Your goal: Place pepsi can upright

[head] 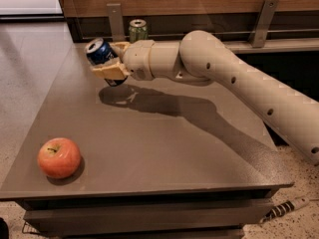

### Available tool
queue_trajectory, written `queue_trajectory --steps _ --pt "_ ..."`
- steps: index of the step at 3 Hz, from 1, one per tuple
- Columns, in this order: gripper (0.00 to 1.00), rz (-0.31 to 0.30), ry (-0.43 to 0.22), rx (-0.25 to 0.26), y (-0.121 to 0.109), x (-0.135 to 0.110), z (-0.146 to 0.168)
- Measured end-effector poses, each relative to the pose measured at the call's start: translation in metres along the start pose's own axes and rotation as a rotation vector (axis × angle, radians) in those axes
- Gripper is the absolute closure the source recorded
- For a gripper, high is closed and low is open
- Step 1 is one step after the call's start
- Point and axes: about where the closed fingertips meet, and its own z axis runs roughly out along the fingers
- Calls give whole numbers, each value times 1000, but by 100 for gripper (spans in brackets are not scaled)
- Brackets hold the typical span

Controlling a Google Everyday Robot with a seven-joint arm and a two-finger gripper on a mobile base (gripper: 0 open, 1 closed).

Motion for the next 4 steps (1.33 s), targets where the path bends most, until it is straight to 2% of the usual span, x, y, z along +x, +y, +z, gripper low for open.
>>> queue_trajectory --steps 3,4 --pt "100 95 -95 14 9 34 18" --pt "100 125 -109 55 14 46 7"
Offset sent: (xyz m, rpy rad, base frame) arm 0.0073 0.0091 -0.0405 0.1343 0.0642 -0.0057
